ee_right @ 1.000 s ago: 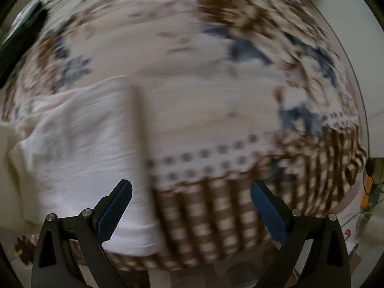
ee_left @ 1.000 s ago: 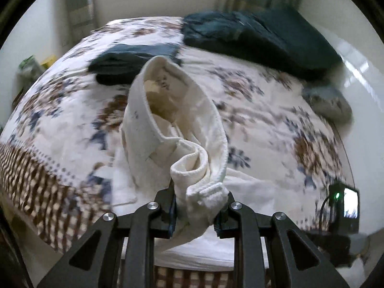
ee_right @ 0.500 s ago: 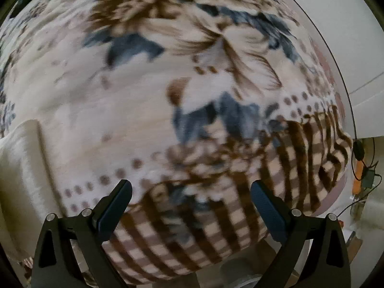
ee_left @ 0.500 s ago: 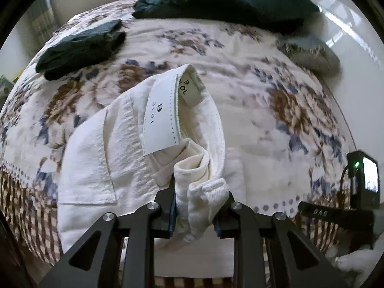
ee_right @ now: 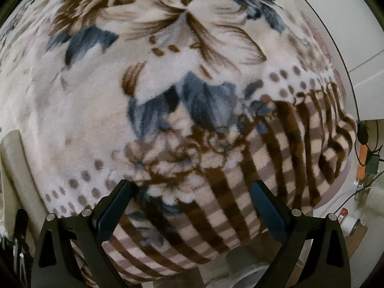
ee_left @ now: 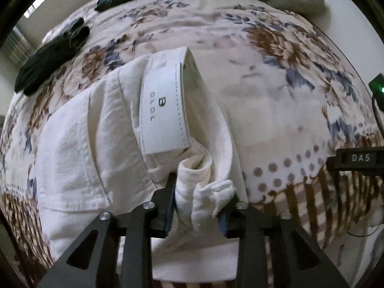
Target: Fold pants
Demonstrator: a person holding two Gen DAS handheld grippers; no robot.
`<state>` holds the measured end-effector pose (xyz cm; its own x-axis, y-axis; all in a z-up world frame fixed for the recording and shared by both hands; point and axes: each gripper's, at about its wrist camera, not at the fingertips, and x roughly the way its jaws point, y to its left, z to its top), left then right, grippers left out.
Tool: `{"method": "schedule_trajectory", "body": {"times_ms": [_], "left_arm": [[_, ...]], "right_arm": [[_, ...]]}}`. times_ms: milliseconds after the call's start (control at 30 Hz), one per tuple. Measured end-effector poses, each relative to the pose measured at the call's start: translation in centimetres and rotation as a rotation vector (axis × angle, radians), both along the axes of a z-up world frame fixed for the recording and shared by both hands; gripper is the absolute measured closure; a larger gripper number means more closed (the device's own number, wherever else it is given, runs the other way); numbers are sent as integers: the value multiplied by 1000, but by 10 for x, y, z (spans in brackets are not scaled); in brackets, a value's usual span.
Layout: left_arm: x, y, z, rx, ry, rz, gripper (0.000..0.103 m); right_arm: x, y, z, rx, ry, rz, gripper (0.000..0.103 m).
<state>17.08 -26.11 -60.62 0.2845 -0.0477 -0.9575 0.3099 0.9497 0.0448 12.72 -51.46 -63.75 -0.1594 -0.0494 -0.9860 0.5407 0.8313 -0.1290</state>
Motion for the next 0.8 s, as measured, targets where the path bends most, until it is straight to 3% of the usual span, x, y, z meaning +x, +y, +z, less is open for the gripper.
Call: {"method": "schedule_trajectory", "body": {"times_ms": [100, 133, 167, 367, 433, 500, 600, 633, 667, 700, 767, 800], "left_arm": [[3, 16, 18, -88, 74, 72, 43], [2, 19, 22, -103, 81, 84, 20], [1, 23, 28, -123, 88, 93, 7], [-5, 64, 69, -135, 63, 173, 7], [1, 98, 75, -115, 50, 273, 7], [12, 140, 75, -97, 47, 392, 7], [22, 188, 68, -45, 32, 491, 7], [25, 199, 66, -15, 29, 507, 7], [29, 213, 62, 11, 27, 523, 7], [31, 222, 61, 28, 20, 534, 7], [34, 237, 58, 61, 15, 548, 7], [35, 246, 55, 58, 28, 554, 7]], "right_arm": [[0, -6, 11, 52, -54, 14, 2], [2, -8, 18, 69, -81, 30, 2], [3, -8, 21, 73, -94, 41, 2], [28, 10, 47, 307, -221, 112, 2], [41, 23, 44, 426, -255, 146, 2], [53, 39, 43, 488, -275, 159, 2], [74, 64, 23, 580, -291, 190, 3], [82, 71, 15, 583, -278, 205, 8], [87, 77, 13, 595, -282, 217, 22], [89, 80, 10, 544, -275, 243, 28], [90, 90, 29, 454, -299, 270, 64], [87, 91, 36, 434, -313, 267, 67]]}}
